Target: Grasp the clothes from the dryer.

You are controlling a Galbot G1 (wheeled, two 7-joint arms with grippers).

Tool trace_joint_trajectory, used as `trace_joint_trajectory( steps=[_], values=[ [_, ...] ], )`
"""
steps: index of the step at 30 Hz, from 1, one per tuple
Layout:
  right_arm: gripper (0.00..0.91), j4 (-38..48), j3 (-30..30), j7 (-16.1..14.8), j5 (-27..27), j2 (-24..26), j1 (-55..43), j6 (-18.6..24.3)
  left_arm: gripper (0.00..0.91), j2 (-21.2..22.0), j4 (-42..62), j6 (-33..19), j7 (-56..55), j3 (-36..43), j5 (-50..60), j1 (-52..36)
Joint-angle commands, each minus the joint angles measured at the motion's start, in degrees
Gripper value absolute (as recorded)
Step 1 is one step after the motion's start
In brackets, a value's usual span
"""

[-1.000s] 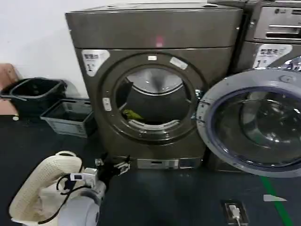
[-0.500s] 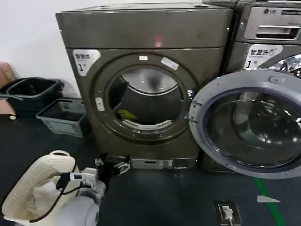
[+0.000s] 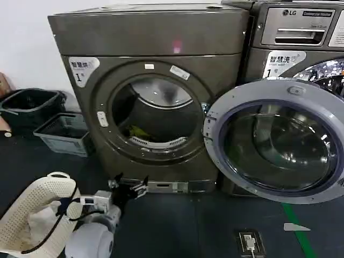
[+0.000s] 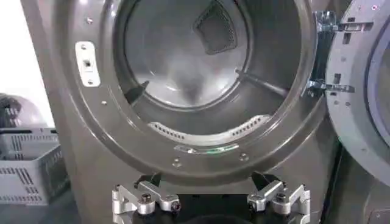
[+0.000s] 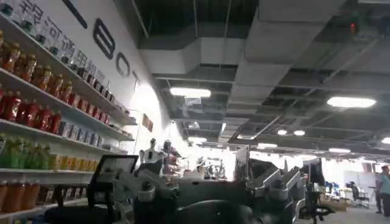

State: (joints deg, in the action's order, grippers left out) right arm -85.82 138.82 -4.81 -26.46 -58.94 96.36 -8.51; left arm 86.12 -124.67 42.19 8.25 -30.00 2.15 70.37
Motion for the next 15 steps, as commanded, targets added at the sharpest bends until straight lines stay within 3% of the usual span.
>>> trace_joint_trajectory(
  steps=[1,15],
  values=[
    [0.907,-0.1,0.1,0.2,0.0,-0.1,0.0,0.4,0.907,0.0,0.0,2.8,-0.1,0.0,0.1,0.1],
    [0.907,-1.1,0.2,1.0,-1.7,-1.3,0.0,1.3,0.907,0.1,-0.3,2.8,-0.2,0.1,0.9,0.1]
  ],
)
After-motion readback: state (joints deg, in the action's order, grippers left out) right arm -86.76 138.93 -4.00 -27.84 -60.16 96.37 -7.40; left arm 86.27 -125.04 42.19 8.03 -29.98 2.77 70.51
